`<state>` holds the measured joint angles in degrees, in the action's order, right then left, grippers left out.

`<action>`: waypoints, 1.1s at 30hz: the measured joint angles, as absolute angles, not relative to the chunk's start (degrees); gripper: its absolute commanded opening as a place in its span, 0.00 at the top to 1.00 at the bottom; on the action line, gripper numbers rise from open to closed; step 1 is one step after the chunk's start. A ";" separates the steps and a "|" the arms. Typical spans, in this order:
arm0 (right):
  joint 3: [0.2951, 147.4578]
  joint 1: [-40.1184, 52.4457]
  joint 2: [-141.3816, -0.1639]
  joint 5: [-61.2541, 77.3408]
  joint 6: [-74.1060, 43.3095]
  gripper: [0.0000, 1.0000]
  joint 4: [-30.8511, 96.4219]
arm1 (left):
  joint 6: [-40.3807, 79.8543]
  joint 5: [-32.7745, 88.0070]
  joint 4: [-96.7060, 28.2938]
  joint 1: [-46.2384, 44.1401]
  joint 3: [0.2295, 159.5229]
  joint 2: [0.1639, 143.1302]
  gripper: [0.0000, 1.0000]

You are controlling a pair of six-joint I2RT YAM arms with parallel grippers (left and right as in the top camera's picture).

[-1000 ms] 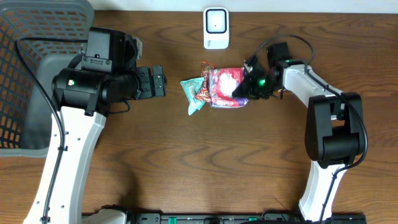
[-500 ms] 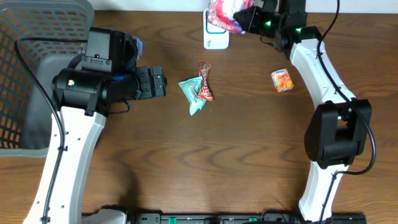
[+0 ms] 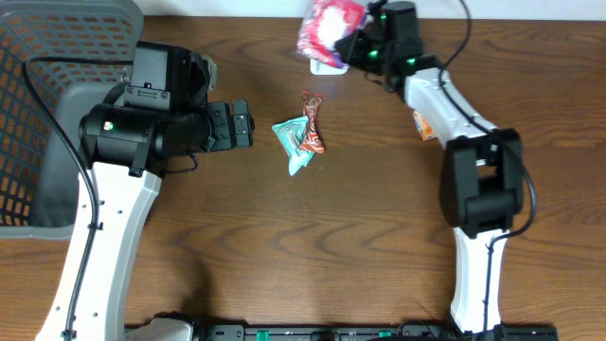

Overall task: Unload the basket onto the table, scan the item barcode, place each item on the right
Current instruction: 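Carry the tissue pack to the right edge and release it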

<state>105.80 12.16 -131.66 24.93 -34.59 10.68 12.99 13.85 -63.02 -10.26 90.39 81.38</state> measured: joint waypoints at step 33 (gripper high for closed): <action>106.61 -30.72 -125.60 20.86 -25.36 0.11 37.28 | 12.97 13.85 -63.02 -10.26 90.39 81.38 0.02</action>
